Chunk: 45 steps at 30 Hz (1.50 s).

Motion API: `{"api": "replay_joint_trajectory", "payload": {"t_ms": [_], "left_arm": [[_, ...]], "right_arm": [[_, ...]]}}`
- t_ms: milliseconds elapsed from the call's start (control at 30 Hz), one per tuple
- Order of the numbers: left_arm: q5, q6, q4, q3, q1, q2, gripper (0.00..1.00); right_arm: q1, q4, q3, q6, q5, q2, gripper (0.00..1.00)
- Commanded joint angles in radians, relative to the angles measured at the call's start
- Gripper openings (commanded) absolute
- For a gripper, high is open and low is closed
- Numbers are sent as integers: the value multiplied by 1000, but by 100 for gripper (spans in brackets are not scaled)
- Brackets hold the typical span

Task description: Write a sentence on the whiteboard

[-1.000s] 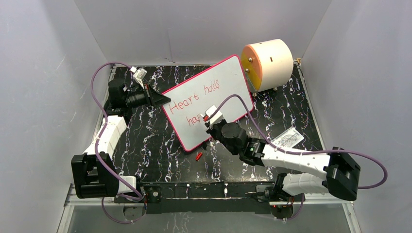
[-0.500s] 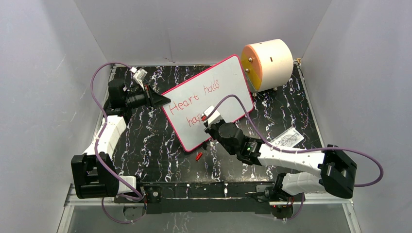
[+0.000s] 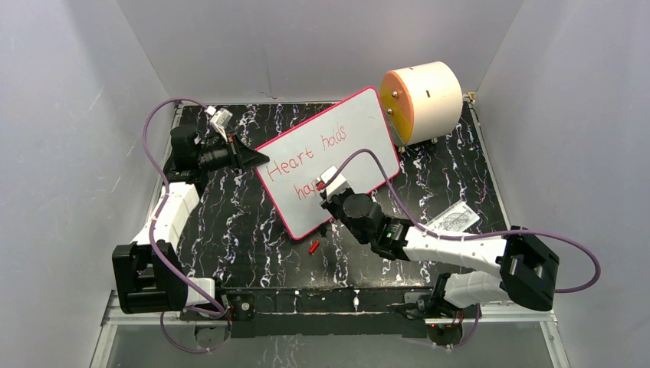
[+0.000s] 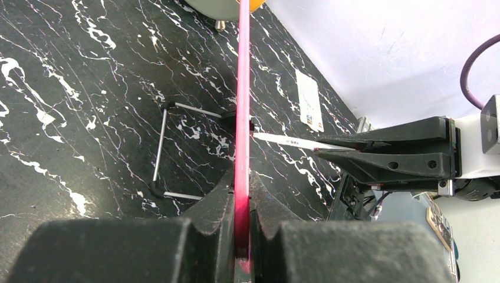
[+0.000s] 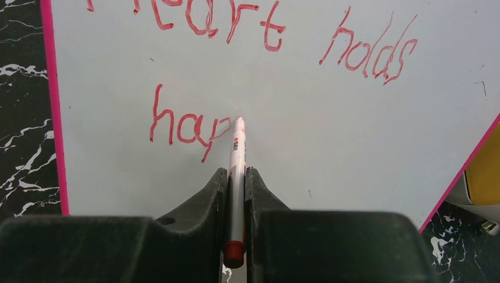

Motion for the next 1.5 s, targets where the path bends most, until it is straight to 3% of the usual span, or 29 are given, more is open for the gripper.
{"api": "replay_joint_trajectory", "payload": {"t_ms": [0, 433, 1100, 1467], "left_arm": [[-5, 54, -63, 1, -5, 0, 0], [-1, 52, -63, 3, -5, 2, 0], [-3, 48, -63, 5, -5, 4, 0], [-5, 48, -63, 4, -5, 1, 0]], "right_arm": [[4, 81, 9, -16, 26, 13, 0], [5, 63, 13, -15, 33, 37, 0], [5, -162, 33, 106, -51, 30, 0], [8, -199, 25, 136, -68, 6, 0]]}}
